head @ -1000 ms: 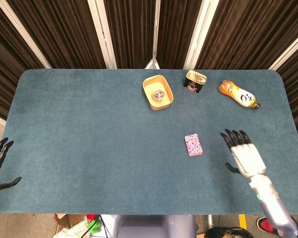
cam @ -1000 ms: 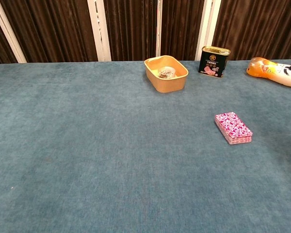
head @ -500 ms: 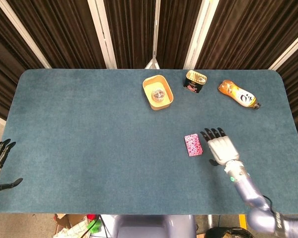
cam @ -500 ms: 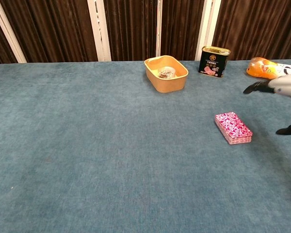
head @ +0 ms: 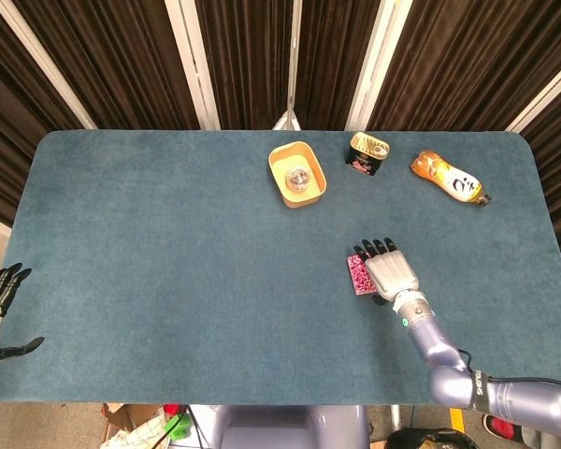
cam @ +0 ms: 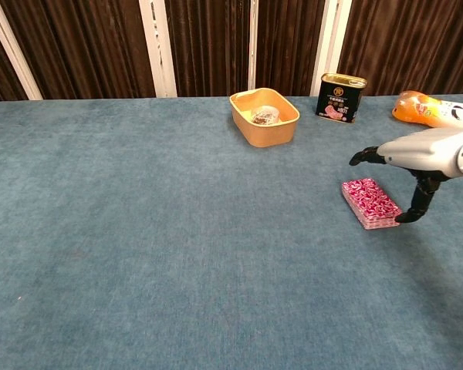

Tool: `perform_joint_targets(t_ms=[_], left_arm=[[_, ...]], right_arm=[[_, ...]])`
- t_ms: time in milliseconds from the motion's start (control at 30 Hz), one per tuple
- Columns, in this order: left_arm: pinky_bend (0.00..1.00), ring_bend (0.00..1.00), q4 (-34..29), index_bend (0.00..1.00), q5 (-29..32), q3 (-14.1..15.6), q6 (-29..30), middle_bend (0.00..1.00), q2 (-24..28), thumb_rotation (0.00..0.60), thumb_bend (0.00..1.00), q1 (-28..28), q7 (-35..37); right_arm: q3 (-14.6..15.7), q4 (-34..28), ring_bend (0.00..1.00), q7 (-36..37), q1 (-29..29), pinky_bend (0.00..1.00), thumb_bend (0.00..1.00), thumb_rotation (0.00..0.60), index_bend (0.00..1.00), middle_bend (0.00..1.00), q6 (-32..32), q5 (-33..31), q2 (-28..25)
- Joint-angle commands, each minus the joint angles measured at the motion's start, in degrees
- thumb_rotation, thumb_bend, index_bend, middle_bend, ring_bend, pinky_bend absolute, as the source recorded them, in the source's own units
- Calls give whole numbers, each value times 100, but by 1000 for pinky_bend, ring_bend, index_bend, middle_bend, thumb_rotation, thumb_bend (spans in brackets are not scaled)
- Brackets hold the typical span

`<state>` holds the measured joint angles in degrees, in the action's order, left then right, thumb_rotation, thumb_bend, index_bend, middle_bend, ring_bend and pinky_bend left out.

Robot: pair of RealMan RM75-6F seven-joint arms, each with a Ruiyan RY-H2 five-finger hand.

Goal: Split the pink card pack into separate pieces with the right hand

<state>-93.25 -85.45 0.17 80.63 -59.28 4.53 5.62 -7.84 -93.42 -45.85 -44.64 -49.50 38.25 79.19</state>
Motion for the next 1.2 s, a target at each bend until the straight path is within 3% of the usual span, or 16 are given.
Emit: perform_joint_targets(t_ms=[33,567,933,1200], left_arm=[[0,0,-2,0,10,-1,-17,0,11,600,0,7,27],[0,0,-16,0,26,17,-84,0,52,600,0,30,102],[0,0,-18,0,37,16,-83,0,56,600,0,31,112],[0,0,-9,0,33,17,-81,0,59,600,0,34,132]], right_arm=[[49,136,0,31,-97,0,266,600,0,0,17,-72,125],[223,579,0,178,-370,0,266,600,8,89,-39,-249,478],[312,727,0,185,-509,0,266,600,125,194,-96,-465,616],[364,756,0,209,-557,0,266,600,180,215,-195,-498,675]])
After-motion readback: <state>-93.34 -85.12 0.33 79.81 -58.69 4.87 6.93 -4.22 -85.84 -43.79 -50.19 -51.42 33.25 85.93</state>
